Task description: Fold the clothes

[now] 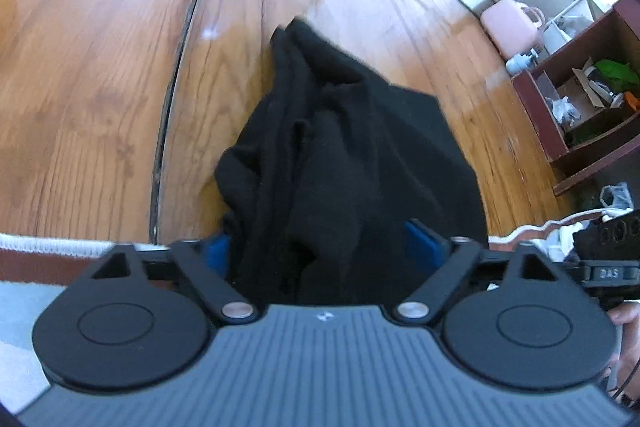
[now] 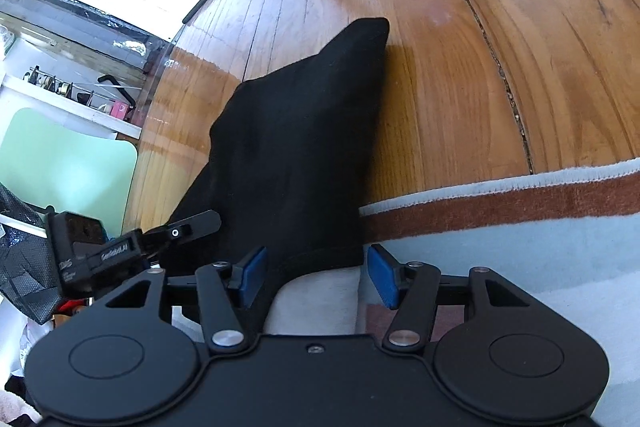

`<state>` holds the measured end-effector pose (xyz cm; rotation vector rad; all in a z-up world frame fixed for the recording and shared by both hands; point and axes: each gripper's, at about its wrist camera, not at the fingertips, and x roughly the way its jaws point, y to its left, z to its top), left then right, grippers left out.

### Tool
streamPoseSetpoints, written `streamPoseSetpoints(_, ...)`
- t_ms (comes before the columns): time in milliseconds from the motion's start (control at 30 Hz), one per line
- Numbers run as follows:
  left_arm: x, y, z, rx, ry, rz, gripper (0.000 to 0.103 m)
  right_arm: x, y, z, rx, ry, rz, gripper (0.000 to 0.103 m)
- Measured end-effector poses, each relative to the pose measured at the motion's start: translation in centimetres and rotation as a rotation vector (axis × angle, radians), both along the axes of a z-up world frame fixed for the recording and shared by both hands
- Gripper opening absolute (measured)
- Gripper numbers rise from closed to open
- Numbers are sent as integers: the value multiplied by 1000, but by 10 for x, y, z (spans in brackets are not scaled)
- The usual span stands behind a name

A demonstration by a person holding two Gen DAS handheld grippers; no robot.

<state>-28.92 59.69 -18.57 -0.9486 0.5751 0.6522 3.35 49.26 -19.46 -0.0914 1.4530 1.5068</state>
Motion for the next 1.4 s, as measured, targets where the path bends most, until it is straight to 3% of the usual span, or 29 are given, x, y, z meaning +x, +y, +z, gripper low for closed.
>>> streamPoseSetpoints(33,1,-4,5,29,-3,1,60,0,2,-4,-11,0,-3,62)
streamPoseSetpoints(100,6,-12,18,116,3,-38,51,-1,8,-12,-33,18,4,62)
streamPoseSetpoints(133,6,-13,20,120,-2,-45,48,-1,11,-14,-39,27,11,62)
streamPoseSetpoints(300,2,-6,16,55,-67,-50,48,-6,21,-13,-30,8,52,63)
streamPoseSetpoints(433,1,0,11,11,-50,-55,48,-6,23,-14,-22,5,58,64)
streamPoseSetpoints(500,2,6,1,-37,8,-45,50,-5,23,-14,-15,2,61,64)
streamPoseSetpoints(567,0,0,-6,-12,42,-56,53,-6,23,-13,-14,2,59,64)
streamPoseSetpoints(667,1,-2,-10,21,9,-59,53,-8,24,-12,-7,-14,58,64)
streamPoseSetpoints(700,1,-2,-13,34,-16,-58,53,-11,25,-10,6,-45,67,64)
streamPoseSetpoints(733,2,0,-15,26,-39,-68,43,-15,26,-9,20,-76,76,55)
streamPoseSetpoints(767,3,2,-16,18,-61,-78,39,-19,28,-5,30,-116,90,39)
streamPoseSetpoints(800,4,2,-15,37,-78,-81,38,-25,28,4,44,-176,116,34)
streamPoseSetpoints(867,16,-3,-5,117,-64,-121,33,-41,19,38,114,-318,173,30)
streamPoseSetpoints(967,27,-24,9,155,-40,-144,33,-62,-9,91,191,-492,215,28)
streamPoseSetpoints(1033,34,-38,19,181,-23,-159,32,-73,-35,111,191,-574,188,28)
streamPoseSetpoints(1267,60,-86,53,269,35,-211,32,-84,-125,121,235,-631,-50,28)
streamPoseSetpoints(1400,74,-114,73,320,68,-240,32,-89,-147,118,266,-616,-93,28)
